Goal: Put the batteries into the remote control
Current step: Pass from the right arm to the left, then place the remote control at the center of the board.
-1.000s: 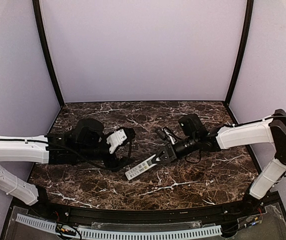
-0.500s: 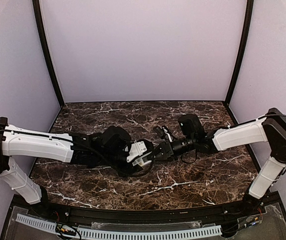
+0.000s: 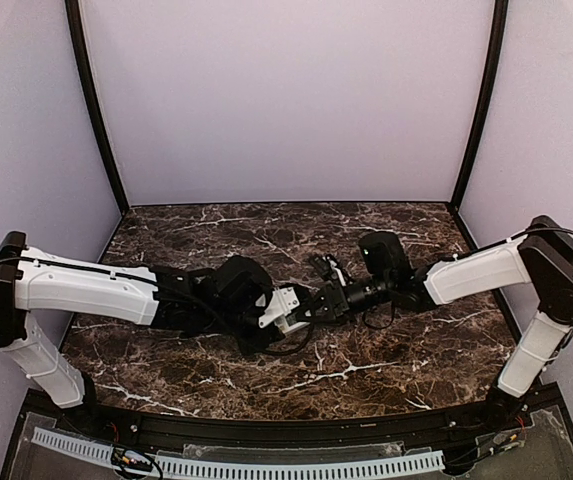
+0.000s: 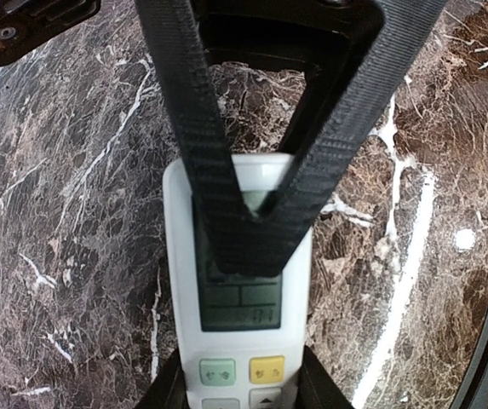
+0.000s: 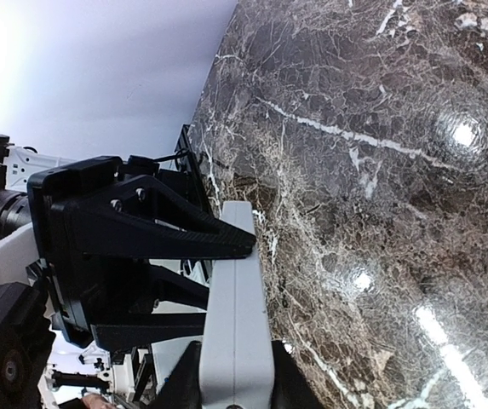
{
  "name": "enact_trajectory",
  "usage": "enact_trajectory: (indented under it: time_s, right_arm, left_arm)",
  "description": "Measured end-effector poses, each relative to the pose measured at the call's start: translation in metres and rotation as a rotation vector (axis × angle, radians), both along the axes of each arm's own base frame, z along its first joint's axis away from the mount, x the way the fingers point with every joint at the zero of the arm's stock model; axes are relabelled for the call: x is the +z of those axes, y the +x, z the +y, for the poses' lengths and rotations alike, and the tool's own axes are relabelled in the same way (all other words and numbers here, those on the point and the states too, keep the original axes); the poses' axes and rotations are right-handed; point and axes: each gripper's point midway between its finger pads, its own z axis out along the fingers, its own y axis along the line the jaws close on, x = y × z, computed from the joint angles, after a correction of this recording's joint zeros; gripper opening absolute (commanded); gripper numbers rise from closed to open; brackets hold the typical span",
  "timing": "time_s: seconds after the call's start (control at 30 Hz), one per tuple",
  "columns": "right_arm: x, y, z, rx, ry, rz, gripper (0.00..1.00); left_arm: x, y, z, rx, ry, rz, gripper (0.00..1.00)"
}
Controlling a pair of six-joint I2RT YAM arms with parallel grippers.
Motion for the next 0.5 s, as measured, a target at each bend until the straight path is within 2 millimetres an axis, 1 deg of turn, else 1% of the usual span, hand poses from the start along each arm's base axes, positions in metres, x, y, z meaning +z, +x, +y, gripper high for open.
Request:
enact_trajectory:
  time_s: [0.03, 0.1, 0.17, 0.2, 0.3, 0.37, 0.5]
  right_arm:
    - [0.000, 0.000, -0.001, 0.000, 0.001, 0.002, 0.46]
    - [-0.001, 0.000, -0.002, 0.003, 0.004, 0.011, 0.57]
    - [-0.003, 0.004, -0.009, -0.011, 0.000, 0.004, 0.69]
    - [-0.004, 0.008, -0.013, -0.027, -0.006, 0.005, 0.72]
    - [-0.003, 0.025, -0.031, -0.095, -0.032, -0.016, 0.76]
    - [0.004, 0.038, -0.045, -0.146, -0.046, -0.059, 0.79]
    - [0.021, 0.053, -0.066, -0.224, -0.073, -0.156, 0.81]
  left_arm:
    - [0.000, 0.000, 0.000, 0.000, 0.001, 0.001, 0.17]
    - [-0.002, 0.000, 0.001, 0.001, 0.008, 0.003, 0.15]
    - [-0.005, 0.001, 0.003, 0.009, 0.019, 0.012, 0.15]
    - [-0.007, 0.002, 0.005, 0.017, 0.027, 0.020, 0.16]
    - [-0.012, 0.009, 0.010, 0.060, 0.043, 0.051, 0.18]
    - [-0.017, 0.017, 0.014, 0.103, 0.057, 0.078, 0.19]
    - [-0.033, 0.027, 0.020, 0.195, 0.102, 0.152, 0.19]
